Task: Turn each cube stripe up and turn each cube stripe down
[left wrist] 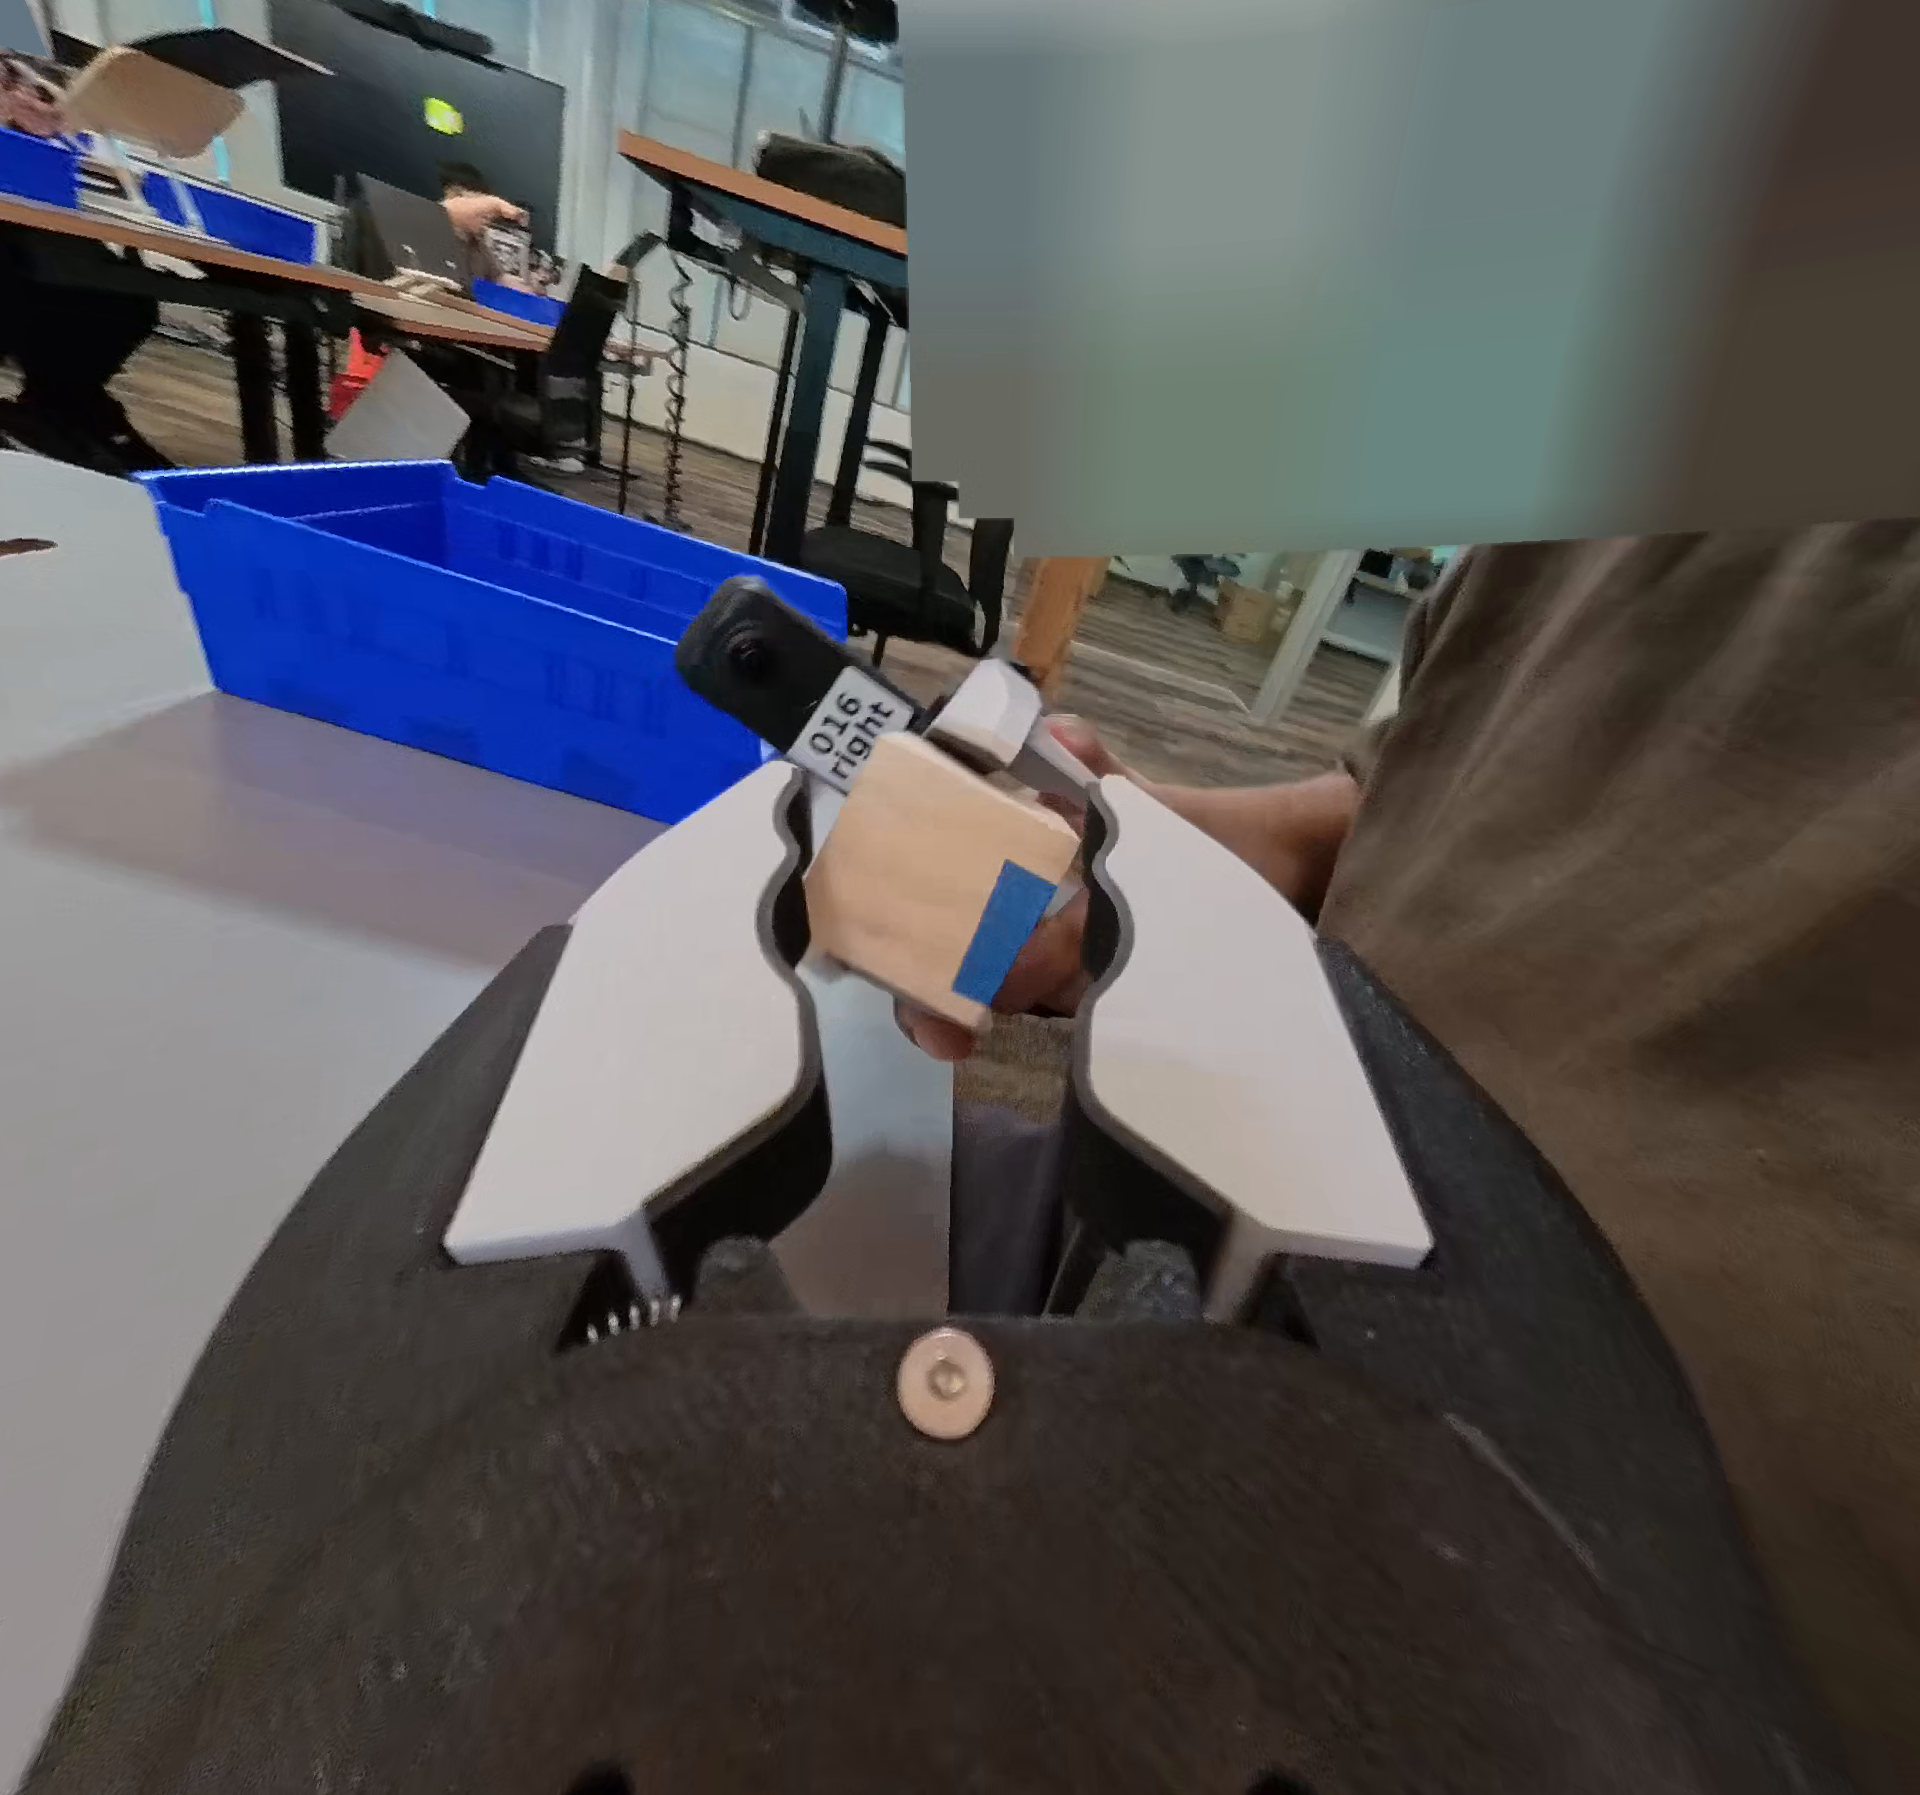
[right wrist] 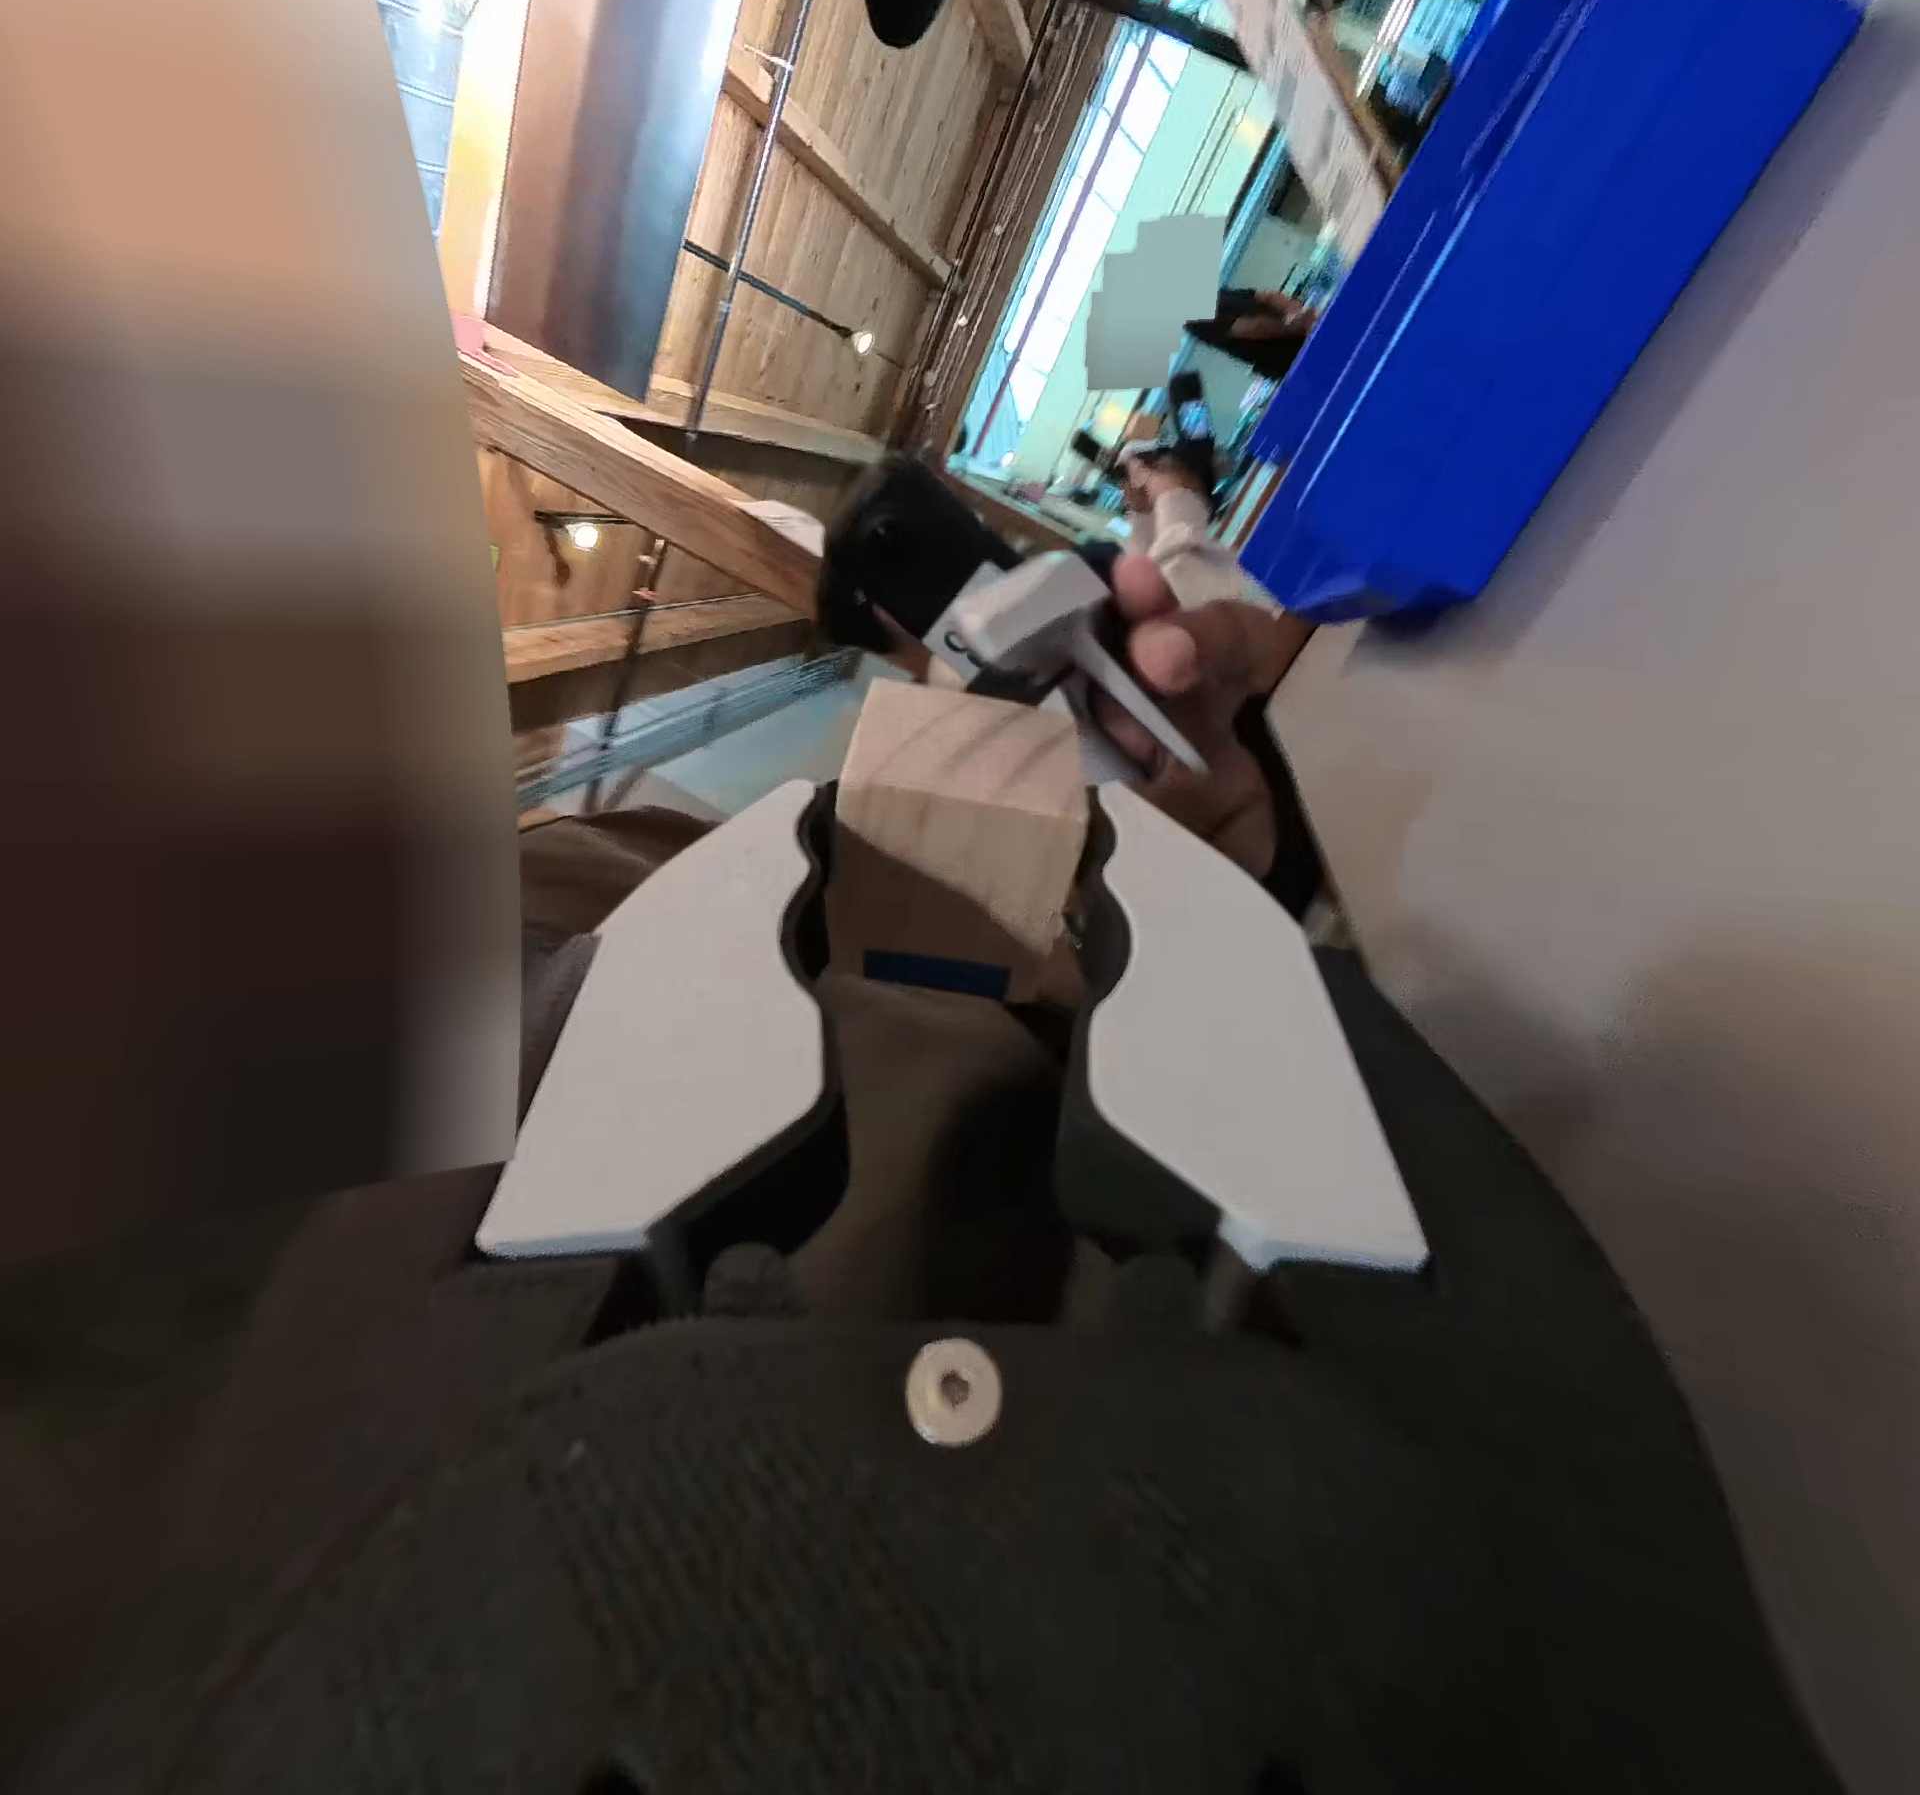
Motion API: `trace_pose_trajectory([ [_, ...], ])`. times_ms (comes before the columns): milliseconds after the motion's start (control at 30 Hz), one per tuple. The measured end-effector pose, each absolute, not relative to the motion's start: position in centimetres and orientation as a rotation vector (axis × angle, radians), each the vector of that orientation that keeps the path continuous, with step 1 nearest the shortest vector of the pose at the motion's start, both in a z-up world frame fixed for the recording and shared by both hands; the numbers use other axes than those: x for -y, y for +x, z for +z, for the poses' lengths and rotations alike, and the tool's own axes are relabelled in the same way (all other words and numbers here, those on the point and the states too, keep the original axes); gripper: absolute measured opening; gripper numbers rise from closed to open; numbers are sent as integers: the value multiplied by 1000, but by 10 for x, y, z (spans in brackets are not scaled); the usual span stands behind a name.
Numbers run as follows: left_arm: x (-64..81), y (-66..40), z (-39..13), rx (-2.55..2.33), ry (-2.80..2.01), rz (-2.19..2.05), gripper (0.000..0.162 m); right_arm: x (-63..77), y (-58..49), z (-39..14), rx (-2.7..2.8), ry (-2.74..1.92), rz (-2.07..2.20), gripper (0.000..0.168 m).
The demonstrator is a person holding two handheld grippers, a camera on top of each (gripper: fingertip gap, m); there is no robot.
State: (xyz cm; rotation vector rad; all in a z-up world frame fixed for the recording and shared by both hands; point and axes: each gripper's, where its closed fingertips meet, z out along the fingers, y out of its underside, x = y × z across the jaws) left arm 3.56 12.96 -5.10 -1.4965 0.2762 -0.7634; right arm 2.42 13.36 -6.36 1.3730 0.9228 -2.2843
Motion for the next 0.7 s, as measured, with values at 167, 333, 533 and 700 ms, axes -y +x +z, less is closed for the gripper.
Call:
trace_pose_trajectory([
  [167, -135, 12, -48, -94, -1452, -854, 69, -202, 29, -22, -1308, 1617, -2689, 46],
  [333, -138, 6, -55, -35, -1463, -908, 69, -355, 64, 31, -1896, 2564, -2875, 47],
  [533, -141, 6, -62, 22, -1480, -972, 76, -558, 72, -44, -2148, 3817, -1192, 47],
  [700, -142, 0, -67, 55, -1492, -966, 76, -621, 36, -144, -1790, 3725, -822, 47],
])
